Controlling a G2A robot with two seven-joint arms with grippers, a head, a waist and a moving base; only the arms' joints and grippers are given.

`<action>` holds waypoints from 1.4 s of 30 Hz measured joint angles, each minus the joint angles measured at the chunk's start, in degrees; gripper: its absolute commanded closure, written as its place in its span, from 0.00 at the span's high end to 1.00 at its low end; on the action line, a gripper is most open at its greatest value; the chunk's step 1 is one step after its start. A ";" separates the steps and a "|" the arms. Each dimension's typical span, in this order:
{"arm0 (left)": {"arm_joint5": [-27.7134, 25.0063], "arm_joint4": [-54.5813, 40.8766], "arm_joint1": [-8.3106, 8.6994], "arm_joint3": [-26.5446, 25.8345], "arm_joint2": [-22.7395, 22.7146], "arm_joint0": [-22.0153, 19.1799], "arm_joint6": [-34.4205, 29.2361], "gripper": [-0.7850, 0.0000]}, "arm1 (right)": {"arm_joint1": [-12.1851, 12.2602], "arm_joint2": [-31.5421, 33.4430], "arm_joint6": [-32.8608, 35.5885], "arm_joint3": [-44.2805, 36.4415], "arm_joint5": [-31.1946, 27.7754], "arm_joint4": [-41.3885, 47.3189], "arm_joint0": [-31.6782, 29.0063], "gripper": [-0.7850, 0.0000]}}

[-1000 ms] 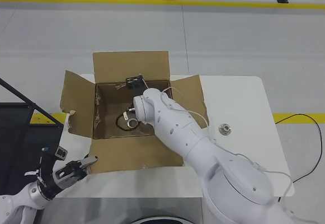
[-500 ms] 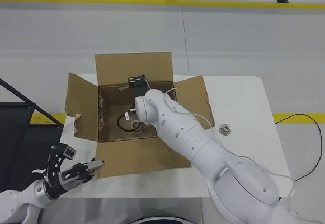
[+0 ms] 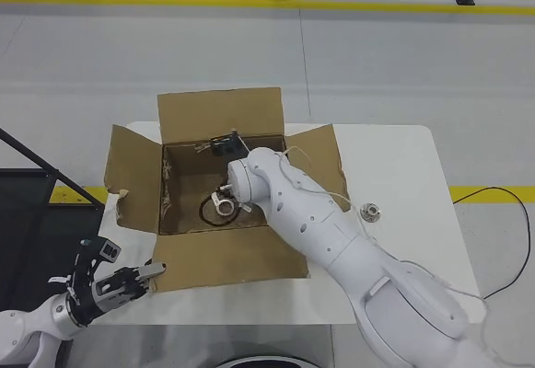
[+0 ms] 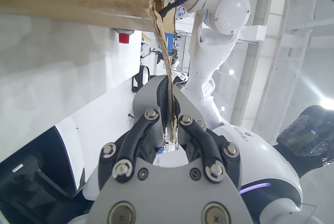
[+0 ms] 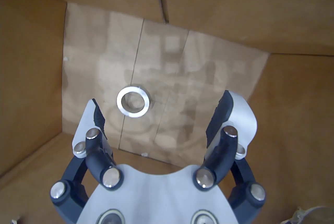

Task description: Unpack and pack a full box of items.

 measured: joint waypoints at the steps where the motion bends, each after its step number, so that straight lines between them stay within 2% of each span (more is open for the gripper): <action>1: 0.03 0.07 0.04 0.10 0.06 0.00 -0.10 0.00 | -0.05 -0.02 0.59 0.15 -0.58 -0.06 -0.03 1.00; 2: 0.06 0.17 0.09 0.20 0.15 0.02 -0.26 0.00 | -0.19 -0.06 1.04 0.47 -1.19 -0.09 -0.04 0.98; 3: 0.06 0.25 0.13 0.22 0.23 0.05 -0.45 0.00 | -0.34 -0.13 1.24 0.80 -1.60 -0.08 -0.05 0.88; 7: -0.16 0.43 0.27 0.19 0.60 0.24 -1.15 0.00 | -1.37 -0.76 1.65 3.16 -2.40 0.09 0.10 0.80; 10: -0.21 0.63 0.38 0.14 0.78 0.49 -1.59 0.00 | -2.40 -1.15 1.24 5.38 -3.50 0.83 0.31 0.69; 12: -0.25 0.64 0.47 0.15 0.84 0.65 -1.89 0.00 | -3.14 -1.35 0.96 7.08 -4.32 1.38 0.54 0.67; 15: -0.27 0.56 0.59 0.13 0.88 0.85 -2.40 0.00 | -4.16 -1.58 0.46 9.37 -5.40 2.04 0.94 0.60; 23: -0.44 0.35 0.89 -0.04 0.97 1.29 -3.34 0.00 | -6.74 -2.13 -0.62 14.88 -5.98 2.72 1.92 0.51; 26: -0.49 0.22 0.99 -0.06 0.99 1.50 -3.36 0.00 | -7.56 -2.13 -0.83 16.75 -6.49 3.04 2.30 0.44; 31: -0.61 0.21 1.14 -0.09 0.96 1.71 -3.25 0.00 | -8.75 -2.12 -0.83 19.37 -8.12 3.50 2.78 0.43; 40: -0.83 -0.08 1.39 -0.02 1.08 1.92 -2.85 0.00 | -10.54 -1.63 -2.46 23.80 -10.26 4.49 2.96 0.32; 42: -0.85 -0.13 1.45 0.05 1.14 1.94 -2.76 0.00 | -10.90 -1.56 -2.67 24.53 -10.63 4.54 3.03 0.26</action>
